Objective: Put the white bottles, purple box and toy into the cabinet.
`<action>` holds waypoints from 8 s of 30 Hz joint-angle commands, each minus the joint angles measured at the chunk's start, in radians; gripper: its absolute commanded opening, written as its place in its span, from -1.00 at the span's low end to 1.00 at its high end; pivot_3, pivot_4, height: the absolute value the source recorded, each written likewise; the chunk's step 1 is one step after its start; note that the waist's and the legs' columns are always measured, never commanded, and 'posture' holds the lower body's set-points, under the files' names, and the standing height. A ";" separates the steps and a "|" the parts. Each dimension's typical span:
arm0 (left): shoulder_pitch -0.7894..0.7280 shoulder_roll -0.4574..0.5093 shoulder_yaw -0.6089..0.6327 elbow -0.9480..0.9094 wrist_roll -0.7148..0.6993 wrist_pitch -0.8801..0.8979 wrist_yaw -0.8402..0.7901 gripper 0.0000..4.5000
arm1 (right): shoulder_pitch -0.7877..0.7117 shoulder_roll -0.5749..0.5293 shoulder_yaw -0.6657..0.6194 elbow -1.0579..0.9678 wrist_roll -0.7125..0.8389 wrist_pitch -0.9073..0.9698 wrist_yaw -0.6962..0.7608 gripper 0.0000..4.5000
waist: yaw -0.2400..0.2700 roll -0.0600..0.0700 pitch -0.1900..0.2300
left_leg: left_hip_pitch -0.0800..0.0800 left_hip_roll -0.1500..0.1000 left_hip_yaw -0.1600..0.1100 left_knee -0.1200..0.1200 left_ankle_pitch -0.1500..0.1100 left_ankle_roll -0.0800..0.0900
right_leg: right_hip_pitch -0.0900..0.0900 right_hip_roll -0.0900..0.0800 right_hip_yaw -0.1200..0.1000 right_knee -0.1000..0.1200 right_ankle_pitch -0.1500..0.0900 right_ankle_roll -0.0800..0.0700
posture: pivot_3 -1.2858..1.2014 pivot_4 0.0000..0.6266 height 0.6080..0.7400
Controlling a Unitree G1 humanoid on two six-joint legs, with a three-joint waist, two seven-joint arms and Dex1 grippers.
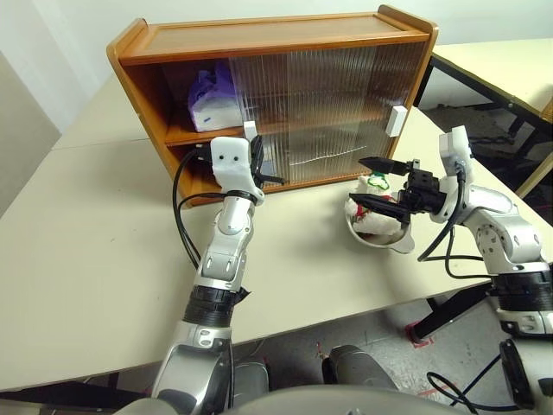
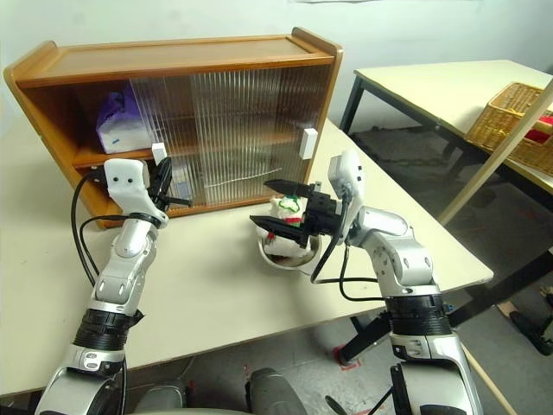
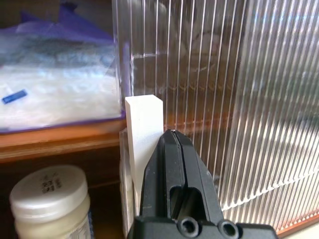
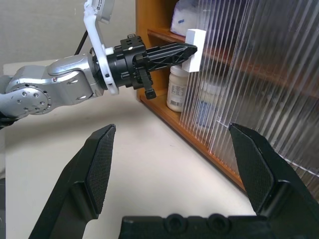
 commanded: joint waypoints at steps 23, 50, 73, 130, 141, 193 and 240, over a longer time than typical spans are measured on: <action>0.052 0.030 0.204 -0.075 0.033 0.071 0.212 -0.99 | -0.044 0.011 0.014 0.036 -0.015 -0.005 0.024 1.00 | 0.021 -0.002 0.001 | 0.005 0.000 0.000 -0.004 0.000 0.000 | 0.002 0.000 0.000 0.001 -0.001 -0.003 | -0.02 -1.00 1.00; 0.097 0.167 0.071 -0.151 -0.292 -0.012 -0.413 -0.10 | -0.055 0.026 0.009 0.076 -0.035 -0.036 0.040 1.00 | 0.046 -0.004 0.002 | 0.004 0.000 0.000 -0.005 -0.002 -0.003 | 0.001 0.001 0.000 0.001 0.005 -0.017 | -0.02 -1.00 1.00; 0.175 0.509 0.152 -0.207 -0.671 0.249 -1.006 1.00 | -0.069 -0.009 -0.102 0.247 -0.133 -0.189 -0.170 0.40 | 0.039 -0.005 0.002 | 0.003 0.003 -0.003 -0.007 -0.003 -0.004 | -0.010 0.000 0.001 0.015 -0.002 -0.024 | -0.04 -1.00 1.00; 0.206 0.477 0.149 -0.280 -0.681 0.286 -0.987 1.00 | -0.449 -0.041 -0.130 1.029 -0.372 -0.622 -0.337 -0.98 | 0.033 0.000 0.002 | 0.003 0.009 -0.013 -0.009 -0.004 -0.004 | -0.011 0.000 0.004 0.014 0.000 -0.018 | -0.02 -1.00 1.00; 0.194 0.473 0.149 -0.273 -0.673 0.281 -0.984 1.00 | -0.497 0.017 -0.115 1.066 -0.393 -0.634 -0.353 -0.98 | 0.030 0.000 0.003 | 0.003 0.009 -0.013 -0.009 -0.004 -0.004 | -0.011 0.000 0.006 0.014 0.000 -0.018 | -0.01 -1.00 1.00; 0.217 0.466 0.147 -0.287 -0.662 0.268 -0.969 1.00 | -0.428 0.327 -0.036 0.770 -0.367 -0.507 -0.274 -0.98 | 0.041 0.000 0.003 | -0.001 0.017 -0.010 -0.010 -0.005 -0.005 | -0.018 0.004 -0.001 0.015 0.003 -0.027 | 0.02 -1.00 1.00; 0.183 0.440 0.115 -0.231 -0.649 0.233 -0.985 1.00 | -0.313 0.090 -0.063 0.465 -0.327 -0.337 -0.341 0.98 | 0.052 0.000 0.003 | -0.001 0.017 -0.007 -0.007 -0.004 -0.005 | -0.019 0.005 -0.003 0.018 0.004 -0.029 | -0.03 -1.00 1.00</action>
